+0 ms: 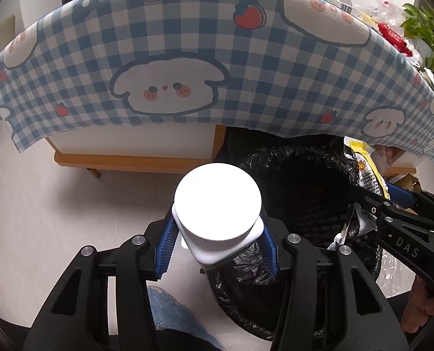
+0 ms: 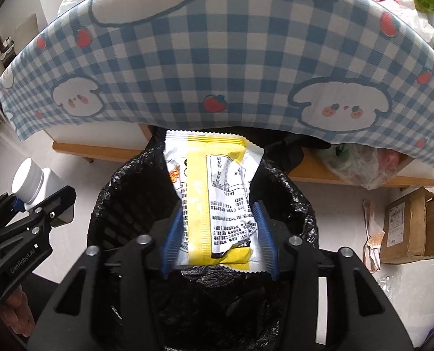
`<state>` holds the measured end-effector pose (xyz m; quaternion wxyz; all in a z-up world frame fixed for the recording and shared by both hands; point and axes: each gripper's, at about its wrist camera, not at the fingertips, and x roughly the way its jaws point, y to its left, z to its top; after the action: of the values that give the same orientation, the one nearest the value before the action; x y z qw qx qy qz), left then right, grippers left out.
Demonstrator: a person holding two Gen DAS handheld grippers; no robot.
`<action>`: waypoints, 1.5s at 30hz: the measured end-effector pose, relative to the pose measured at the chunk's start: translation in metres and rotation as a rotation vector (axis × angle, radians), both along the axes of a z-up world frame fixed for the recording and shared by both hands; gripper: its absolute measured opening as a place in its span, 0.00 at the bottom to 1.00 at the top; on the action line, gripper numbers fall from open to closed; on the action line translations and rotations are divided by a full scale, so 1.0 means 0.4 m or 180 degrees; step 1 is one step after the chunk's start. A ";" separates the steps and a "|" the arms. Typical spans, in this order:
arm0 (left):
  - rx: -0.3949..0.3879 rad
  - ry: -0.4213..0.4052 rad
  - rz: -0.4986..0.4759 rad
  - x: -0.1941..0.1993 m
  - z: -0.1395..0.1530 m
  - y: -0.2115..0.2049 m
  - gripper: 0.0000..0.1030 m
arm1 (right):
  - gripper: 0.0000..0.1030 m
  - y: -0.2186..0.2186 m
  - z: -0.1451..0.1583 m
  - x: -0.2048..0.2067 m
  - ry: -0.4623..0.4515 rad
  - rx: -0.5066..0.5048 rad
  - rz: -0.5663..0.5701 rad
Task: Collect trash
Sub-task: 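Open the right tool to drop the wrapper while the left tool drops the bottle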
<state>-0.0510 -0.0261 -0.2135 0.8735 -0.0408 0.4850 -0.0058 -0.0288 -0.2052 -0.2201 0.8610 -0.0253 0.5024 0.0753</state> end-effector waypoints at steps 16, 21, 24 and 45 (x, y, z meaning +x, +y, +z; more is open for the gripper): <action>-0.0039 -0.0005 -0.0204 0.008 0.007 -0.106 0.47 | 0.91 -0.127 0.041 -0.010 -0.0237 -0.0057 -0.0295; -0.0033 0.0011 -0.0294 0.011 -0.003 -0.150 0.47 | 0.93 -0.182 0.045 -0.016 -0.0290 -0.0043 -0.0394; -0.0023 0.0023 -0.0341 0.011 -0.011 -0.173 0.47 | 0.93 -0.215 0.044 -0.019 -0.0296 -0.0036 -0.0455; -0.0089 -0.0028 -0.0518 0.017 -0.021 -0.262 0.59 | 0.93 -0.300 0.044 -0.019 -0.0290 -0.0125 -0.0582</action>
<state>-0.0443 -0.1307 -0.2219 0.8717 -0.0134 0.4827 -0.0837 -0.0364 -0.3251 -0.2025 0.8856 0.0004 0.4642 -0.0146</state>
